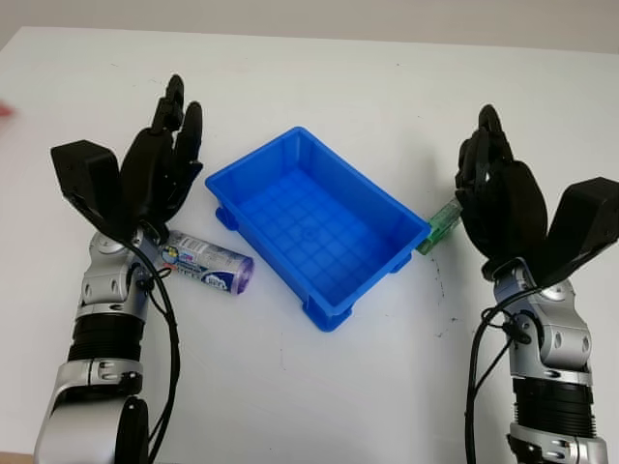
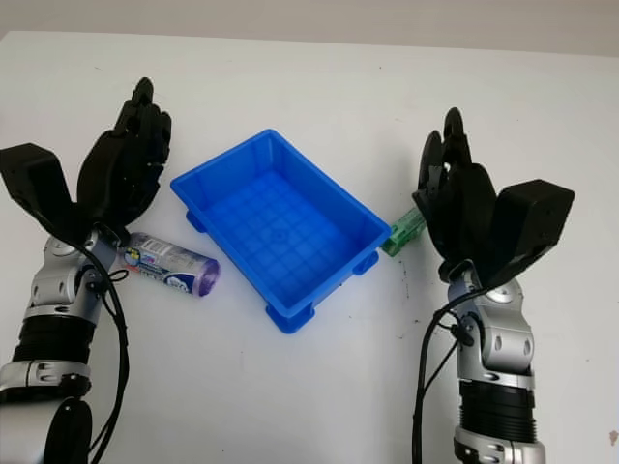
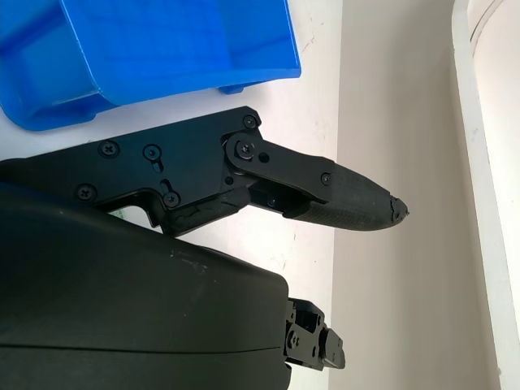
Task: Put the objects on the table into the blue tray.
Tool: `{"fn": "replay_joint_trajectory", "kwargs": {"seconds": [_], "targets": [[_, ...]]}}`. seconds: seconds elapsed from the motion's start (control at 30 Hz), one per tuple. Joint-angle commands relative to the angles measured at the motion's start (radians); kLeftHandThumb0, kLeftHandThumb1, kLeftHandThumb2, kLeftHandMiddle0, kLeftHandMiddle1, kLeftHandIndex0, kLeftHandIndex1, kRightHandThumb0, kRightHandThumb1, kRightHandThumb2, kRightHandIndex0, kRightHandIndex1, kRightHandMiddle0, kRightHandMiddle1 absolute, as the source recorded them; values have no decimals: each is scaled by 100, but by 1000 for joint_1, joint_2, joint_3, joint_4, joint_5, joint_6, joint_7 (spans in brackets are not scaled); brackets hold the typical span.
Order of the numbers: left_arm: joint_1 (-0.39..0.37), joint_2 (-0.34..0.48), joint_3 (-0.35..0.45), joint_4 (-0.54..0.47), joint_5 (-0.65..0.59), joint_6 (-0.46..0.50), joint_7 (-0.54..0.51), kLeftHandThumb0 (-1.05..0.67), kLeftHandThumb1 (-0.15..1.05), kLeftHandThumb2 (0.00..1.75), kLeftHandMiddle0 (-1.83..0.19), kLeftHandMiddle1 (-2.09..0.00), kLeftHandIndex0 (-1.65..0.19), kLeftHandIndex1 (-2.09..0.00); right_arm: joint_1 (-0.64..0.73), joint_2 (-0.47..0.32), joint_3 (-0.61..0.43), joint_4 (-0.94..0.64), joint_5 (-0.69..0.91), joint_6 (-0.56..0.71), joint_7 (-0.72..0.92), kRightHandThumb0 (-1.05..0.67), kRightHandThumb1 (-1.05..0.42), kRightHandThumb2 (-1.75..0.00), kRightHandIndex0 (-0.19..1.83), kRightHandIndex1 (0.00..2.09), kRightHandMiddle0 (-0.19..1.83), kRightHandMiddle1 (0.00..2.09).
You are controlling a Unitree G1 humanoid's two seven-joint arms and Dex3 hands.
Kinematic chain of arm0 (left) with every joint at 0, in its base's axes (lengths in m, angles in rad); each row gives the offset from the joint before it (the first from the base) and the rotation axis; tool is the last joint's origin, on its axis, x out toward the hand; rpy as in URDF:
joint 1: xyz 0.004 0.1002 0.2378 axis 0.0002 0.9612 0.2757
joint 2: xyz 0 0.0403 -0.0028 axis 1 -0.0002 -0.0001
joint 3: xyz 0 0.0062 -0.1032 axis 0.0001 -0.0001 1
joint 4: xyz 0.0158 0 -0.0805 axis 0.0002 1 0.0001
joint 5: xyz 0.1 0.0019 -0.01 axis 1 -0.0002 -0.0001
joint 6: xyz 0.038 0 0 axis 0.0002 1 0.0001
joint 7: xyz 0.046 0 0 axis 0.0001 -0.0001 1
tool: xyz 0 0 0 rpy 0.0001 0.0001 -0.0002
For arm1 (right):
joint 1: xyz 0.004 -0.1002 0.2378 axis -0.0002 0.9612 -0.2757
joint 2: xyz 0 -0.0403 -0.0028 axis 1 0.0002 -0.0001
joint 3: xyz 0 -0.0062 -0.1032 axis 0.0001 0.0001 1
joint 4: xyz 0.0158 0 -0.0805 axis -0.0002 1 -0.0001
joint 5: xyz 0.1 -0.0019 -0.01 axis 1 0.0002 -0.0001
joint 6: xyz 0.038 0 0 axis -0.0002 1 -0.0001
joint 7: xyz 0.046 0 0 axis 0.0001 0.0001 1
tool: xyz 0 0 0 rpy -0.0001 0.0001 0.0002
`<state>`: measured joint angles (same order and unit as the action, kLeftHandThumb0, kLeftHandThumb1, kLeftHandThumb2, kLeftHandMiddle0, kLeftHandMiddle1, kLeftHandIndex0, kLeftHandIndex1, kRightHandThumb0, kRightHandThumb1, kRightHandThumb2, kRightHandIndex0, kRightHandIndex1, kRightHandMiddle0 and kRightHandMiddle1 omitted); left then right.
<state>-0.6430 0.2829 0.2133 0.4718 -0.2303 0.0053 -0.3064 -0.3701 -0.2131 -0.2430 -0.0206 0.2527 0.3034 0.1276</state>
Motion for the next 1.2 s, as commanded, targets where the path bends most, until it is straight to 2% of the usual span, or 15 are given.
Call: {"fn": "replay_joint_trajectory", "kwargs": {"seconds": [0.0, 0.33, 0.4, 0.5, 0.53, 0.57, 0.63, 0.67, 0.77, 0.83, 0.9, 1.0, 1.07, 1.17], "targets": [[-21, 8, 1, 8, 1, -16, -8, -72, 105, 54, 19, -5, 19, -1, -11, -4, 0, -1, 4, -3, 1, -79, -105, -69, -19, 0, -19, 0], [-31, -2, -11, 27, 14, -22, -2, -73, 105, 53, 19, -4, 19, -1, -32, -33, -28, 13, 31, 0, 32, -77, -105, -66, -19, 0, -19, 0], [-31, -2, -8, 30, 10, -25, -3, -75, 105, 53, 19, -2, 19, 0, -34, -89, -29, -29, 13, -10, 64, -76, -105, -61, -19, 1, -18, 2], [-26, -5, -2, 26, 6, -29, 2, -74, 105, 54, 19, -3, 19, 0, -65, -195, -31, -86, -30, -13, 109, -72, -105, -46, -4, 9, -3, 11], [-24, -6, 0, 23, 5, -29, 6, -74, 105, 54, 18, -3, 19, -1, -80, -234, -31, -103, -48, 1, 118, -73, -105, -37, 2, 11, 1, 16], [-23, -7, 1, 22, 4, -29, 8, -74, 105, 54, 18, -4, 19, -1, -90, -262, -29, -114, -61, 11, 124, -74, -105, -26, 9, 14, -2, 38], [-22, -7, 3, 25, 2, -30, 7, -73, 105, 53, 18, -4, 19, -2, -123, -346, -14, -108, -107, -12, 164, -73, -104, -15, 16, 16, -11, 70], [-22, -7, 3, 26, 2, -32, 6, -73, 105, 53, 18, -4, 19, -2, -138, -382, -7, -100, -129, -26, 184, -66, -97, -8, 27, 22, -9, 88], [-22, -10, 6, 28, -1, -36, 7, -72, 105, 53, 18, -5, 19, -3, -195, -479, 26, -44, -182, -67, 267, -53, -86, -5, 40, 37, -5, 113], [-22, -12, 7, 27, -3, -34, 10, -72, 105, 54, 18, -5, 19, -3, -226, -530, 63, 0, -219, -79, 323, -47, -82, -5, 35, 58, -5, 120], [-22, -12, 6, 30, -4, -34, 8, -72, 105, 53, 17, -5, 18, -4, -244, -576, 111, 43, -282, -112, 358, -43, -79, -5, 26, 76, -1, 115], [-23, -9, 6, 35, -5, -39, 2, -72, 105, 54, 18, -5, 19, -4, -250, -625, 174, 108, -381, -218, 388, -37, -78, -5, 23, 81, 5, 102], [-22, -7, 6, 34, -4, -39, 2, -72, 105, 54, 18, -5, 19, -4, -242, -648, 202, 149, -436, -314, 392, -33, -76, -5, 24, 79, 9, 96], [-20, -2, 9, 34, -7, -37, -6, -72, 105, 54, 18, -5, 19, -4, -229, -699, 265, 204, -567, -469, 373, -36, -76, -5, 31, 60, 25, 72]]}}
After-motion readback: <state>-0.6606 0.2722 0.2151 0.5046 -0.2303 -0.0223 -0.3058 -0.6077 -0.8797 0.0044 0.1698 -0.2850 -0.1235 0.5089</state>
